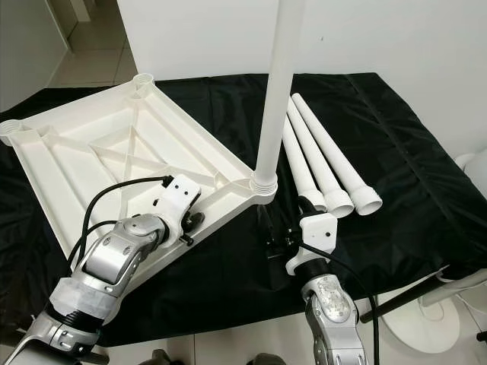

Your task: Building children table

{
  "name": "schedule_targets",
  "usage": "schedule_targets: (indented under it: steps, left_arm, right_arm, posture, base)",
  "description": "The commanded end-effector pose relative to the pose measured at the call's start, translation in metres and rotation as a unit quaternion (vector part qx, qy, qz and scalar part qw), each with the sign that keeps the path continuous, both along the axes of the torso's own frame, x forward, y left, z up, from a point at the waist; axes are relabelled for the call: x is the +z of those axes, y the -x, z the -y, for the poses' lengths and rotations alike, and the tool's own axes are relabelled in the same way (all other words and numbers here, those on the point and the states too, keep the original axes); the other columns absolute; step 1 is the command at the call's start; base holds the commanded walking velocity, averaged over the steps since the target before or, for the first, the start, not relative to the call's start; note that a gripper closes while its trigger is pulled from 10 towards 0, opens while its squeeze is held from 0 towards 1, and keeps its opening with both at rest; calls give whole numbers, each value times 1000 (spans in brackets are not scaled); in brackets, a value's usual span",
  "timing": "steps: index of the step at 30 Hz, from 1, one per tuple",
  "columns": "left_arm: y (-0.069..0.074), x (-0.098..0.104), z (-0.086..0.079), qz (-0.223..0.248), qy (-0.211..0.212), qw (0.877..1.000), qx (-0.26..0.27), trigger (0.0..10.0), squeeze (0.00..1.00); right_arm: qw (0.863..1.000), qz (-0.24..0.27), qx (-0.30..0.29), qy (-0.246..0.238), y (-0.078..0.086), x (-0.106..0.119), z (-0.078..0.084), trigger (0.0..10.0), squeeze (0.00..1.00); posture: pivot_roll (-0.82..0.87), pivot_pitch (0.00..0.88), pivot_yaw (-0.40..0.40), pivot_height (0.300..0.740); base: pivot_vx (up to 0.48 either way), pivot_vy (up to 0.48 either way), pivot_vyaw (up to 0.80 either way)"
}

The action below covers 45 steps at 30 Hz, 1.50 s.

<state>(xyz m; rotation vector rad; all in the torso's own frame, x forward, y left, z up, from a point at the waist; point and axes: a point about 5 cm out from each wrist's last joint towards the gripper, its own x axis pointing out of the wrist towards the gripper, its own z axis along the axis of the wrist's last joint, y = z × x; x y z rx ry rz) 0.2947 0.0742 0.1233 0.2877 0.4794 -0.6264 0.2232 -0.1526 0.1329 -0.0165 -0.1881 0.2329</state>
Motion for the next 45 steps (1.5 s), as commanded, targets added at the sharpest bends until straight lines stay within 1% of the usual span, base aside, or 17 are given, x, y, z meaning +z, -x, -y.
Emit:
schedule_targets:
  steps: [1,7,9,12,14,15,17,19,20,21,22,24,27,35,40,43,45]
  left_arm:
    - [10,0,5,-16,28,998,-51,10000,0]
    - [16,11,9,5,67,993,-95,10000,0]
    - [20,22,10,43,90,988,-115,10000,0]
    - [21,26,10,57,95,987,-120,10000,0]
    - [27,44,10,123,122,972,-157,10000,0]
    - [27,44,10,123,122,972,-157,10000,0]
    - [35,58,11,168,157,956,-180,10000,0]
    - [42,64,11,166,192,946,-202,10000,0]
    - [42,64,11,166,192,946,-202,10000,0]
    - [47,68,12,165,208,938,-225,10000,0]
    - [47,68,12,165,208,938,-225,10000,0]
    - [53,74,11,176,222,928,-242,10000,0]
    - [52,79,9,203,227,925,-227,10000,0]
    - [50,82,6,228,226,922,-219,10000,0]
    - [46,90,5,243,226,916,-226,10000,0]
    - [46,92,5,248,224,914,-229,10000,0]
    - [46,96,6,257,223,911,-235,10000,0]
  right_arm:
    - [1000,-4,-1,4,1,-5,0,10000,0]
    - [1000,-6,0,4,2,-6,-1,10000,0]
    - [1000,-7,7,3,3,-7,-3,10000,0]
    - [1000,-7,10,3,4,-7,-3,10000,0]
    - [999,-9,34,-2,4,-6,-7,10000,0]
    - [999,-9,34,-2,4,-6,-7,10000,0]
    - [998,-12,60,-7,5,-5,-10,10000,0]
    - [996,-18,84,-17,4,-5,-12,10000,0]
    - [996,-18,84,-17,4,-5,-12,10000,0]
    - [994,-22,100,-21,2,-4,-13,10000,0]
    - [994,-22,100,-21,2,-4,-13,10000,0]
    - [992,-25,121,-17,-5,-3,-12,10000,0]
    - [992,-25,127,-5,-15,-2,-8,10000,0]
    - [990,-27,139,-2,-33,-1,-4,10000,0]
    - [984,-38,171,2,-53,-2,-3,10000,0]
    - [983,-41,179,1,-57,-2,-2,10000,0]
    - [977,-51,209,0,-65,-1,-2,10000,0]
  posture:
    - [-143,3,47,740]
    - [-143,3,47,740]
    - [-137,6,42,740]
    - [-137,6,42,740]
    - [-131,4,37,740]
    - [-131,4,37,740]
    - [-129,3,36,740]
    - [-126,3,35,740]
    - [-126,3,35,740]
    - [-122,3,31,740]
    - [-122,3,31,740]
    - [-117,7,28,740]
    - [-113,13,24,740]
    - [-90,30,11,740]
    - [-76,19,1,740]
    - [-71,15,-1,740]
    - [-63,9,-3,740]
  base:
    - [0,0,0]
    - [0,0,0]
    - [0,0,0]
    - [0,0,0]
    - [0,0,0]
    - [0,0,0]
    - [0,0,0]
    - [0,0,0]
    - [0,0,0]
    - [0,0,0]
    - [0,0,0]
    - [0,0,0]
    - [0,0,0]
    - [0,0,0]
    - [0,0,0]
    - [0,0,0]
    - [0,0,0]
